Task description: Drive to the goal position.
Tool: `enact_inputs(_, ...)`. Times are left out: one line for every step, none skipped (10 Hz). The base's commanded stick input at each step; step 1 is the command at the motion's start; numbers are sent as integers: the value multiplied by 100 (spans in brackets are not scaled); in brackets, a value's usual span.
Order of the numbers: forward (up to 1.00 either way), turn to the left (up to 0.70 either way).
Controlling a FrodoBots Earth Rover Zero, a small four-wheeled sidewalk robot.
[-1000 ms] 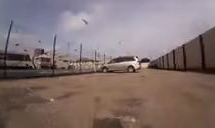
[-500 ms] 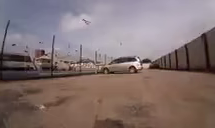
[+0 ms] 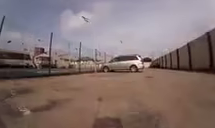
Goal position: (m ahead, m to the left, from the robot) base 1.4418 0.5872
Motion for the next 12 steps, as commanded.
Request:
enact_inputs(70,0)
enact_inputs(70,0)
enact_inputs(70,0)
enact_inputs(70,0)
enact_inputs(70,0)
enact_inputs(70,0)
enact_inputs(70,0)
enact_inputs(70,0)
enact_inputs(49,0)
enact_inputs(5,0)
enact_inputs(0,0)
enact_inputs(0,0)
